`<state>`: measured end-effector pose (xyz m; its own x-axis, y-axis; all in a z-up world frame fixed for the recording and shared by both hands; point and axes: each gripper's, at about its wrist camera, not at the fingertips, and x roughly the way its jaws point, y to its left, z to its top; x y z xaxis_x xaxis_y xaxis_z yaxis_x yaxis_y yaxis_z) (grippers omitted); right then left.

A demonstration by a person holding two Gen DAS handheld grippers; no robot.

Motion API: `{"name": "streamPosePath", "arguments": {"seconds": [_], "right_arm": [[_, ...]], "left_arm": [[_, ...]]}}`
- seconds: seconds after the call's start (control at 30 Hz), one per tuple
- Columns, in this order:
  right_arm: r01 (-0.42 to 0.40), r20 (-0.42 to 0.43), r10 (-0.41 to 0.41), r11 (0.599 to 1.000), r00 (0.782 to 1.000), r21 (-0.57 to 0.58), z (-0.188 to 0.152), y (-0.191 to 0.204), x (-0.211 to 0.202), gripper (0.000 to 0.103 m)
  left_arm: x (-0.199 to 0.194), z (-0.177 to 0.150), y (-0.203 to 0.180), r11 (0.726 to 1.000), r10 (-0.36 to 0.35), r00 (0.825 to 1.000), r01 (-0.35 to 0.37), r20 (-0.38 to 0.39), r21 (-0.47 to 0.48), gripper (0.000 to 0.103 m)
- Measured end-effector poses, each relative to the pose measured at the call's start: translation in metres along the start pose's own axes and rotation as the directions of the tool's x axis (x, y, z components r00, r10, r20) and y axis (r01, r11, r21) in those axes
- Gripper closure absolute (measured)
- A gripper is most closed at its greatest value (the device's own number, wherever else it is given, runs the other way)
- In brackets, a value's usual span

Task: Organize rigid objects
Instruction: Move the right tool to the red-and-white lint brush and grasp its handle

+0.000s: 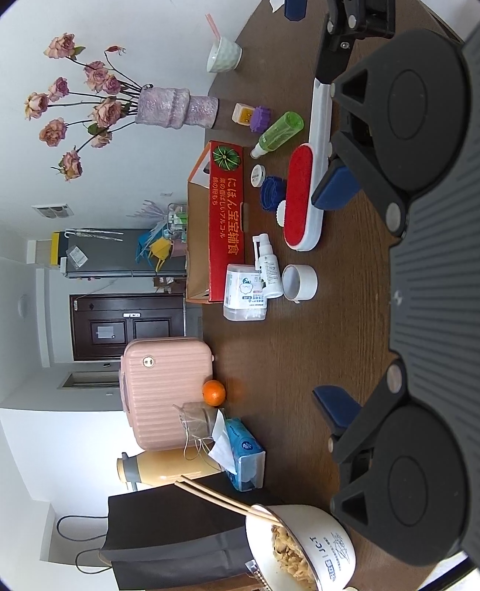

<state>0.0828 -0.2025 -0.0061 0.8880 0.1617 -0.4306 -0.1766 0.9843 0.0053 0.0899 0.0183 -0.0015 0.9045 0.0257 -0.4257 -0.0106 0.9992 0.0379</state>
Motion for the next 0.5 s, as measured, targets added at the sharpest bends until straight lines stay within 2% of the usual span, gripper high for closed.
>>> {"name": "streamPosePath", "arguments": {"seconds": [0.5], "right_arm": [[-0.009,-0.059,0.01,1.0,0.998,0.018,0.01,-0.01,0.047,0.0]], "left_arm": [[0.044,0.015,0.003,1.0,0.003,0.999,-0.003,-0.05,-0.003,0.0]]}}
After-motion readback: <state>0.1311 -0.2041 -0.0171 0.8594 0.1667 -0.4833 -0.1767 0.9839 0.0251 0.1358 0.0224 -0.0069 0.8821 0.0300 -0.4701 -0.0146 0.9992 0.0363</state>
